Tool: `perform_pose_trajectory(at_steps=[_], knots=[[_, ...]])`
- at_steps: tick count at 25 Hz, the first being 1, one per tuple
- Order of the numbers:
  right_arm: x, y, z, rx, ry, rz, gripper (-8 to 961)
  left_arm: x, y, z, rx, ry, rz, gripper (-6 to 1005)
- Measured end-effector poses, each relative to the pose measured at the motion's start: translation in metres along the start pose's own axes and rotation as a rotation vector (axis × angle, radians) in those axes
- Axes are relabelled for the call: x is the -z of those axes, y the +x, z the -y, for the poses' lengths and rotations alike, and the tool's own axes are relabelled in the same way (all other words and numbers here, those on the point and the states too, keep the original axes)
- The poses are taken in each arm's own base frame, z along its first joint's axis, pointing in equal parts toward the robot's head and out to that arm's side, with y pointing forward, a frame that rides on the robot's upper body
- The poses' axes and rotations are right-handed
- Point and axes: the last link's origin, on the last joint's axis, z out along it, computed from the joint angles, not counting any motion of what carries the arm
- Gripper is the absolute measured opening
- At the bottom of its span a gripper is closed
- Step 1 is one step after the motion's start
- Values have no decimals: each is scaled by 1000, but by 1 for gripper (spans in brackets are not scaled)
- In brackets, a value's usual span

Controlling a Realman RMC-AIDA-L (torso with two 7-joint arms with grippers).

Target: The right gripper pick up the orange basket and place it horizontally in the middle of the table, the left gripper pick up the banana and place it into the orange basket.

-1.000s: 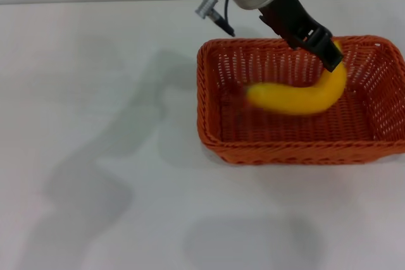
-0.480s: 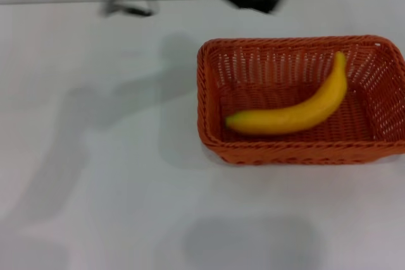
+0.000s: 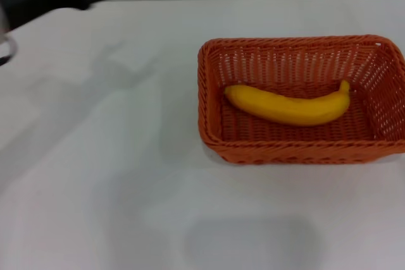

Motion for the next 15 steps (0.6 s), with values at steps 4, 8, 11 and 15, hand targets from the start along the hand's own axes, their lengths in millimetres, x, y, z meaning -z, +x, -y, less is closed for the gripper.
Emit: perform_pose_trajectory(at_steps=[4, 8, 11, 15], knots=[[2, 5, -4, -4, -2, 19, 874, 40, -22, 31, 80, 38, -178, 883], [3, 15, -9, 12, -1, 12, 874, 80, -49, 58, 111, 102, -343, 883], [3, 21, -12, 13, 3, 14, 874, 102, -67, 69, 105, 154, -406, 883], [3, 29, -17, 16, 15, 28, 874, 115, -79, 72, 60, 207, -411, 883]])
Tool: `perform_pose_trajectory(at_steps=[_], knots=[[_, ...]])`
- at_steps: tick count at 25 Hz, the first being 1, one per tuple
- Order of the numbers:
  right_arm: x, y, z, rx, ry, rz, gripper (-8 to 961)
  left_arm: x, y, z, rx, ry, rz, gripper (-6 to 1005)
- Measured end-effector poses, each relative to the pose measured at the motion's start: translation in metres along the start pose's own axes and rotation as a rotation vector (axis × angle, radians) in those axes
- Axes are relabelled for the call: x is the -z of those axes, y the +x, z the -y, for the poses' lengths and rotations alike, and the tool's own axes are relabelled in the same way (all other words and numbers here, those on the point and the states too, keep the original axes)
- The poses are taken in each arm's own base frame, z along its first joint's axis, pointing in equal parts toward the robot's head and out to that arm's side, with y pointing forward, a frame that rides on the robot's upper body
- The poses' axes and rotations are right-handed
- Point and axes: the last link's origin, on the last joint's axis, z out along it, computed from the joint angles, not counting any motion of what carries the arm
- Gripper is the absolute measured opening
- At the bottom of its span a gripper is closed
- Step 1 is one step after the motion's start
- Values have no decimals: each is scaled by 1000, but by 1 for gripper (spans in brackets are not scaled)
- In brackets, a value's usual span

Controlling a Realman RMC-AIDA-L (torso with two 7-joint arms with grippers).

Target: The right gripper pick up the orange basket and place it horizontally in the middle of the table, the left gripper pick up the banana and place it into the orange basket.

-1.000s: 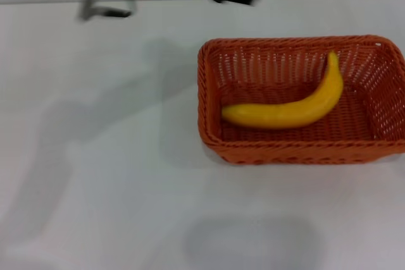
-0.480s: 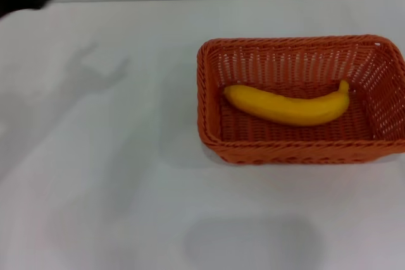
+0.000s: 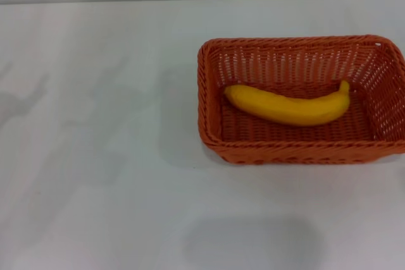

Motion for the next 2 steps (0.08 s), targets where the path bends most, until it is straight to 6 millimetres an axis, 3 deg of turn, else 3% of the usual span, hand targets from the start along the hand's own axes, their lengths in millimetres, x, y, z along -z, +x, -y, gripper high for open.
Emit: perform_pose_trajectory(at_steps=[2], knots=[[0, 1, -1, 3, 9, 12, 874, 2, -3, 0, -1, 10, 0, 883]])
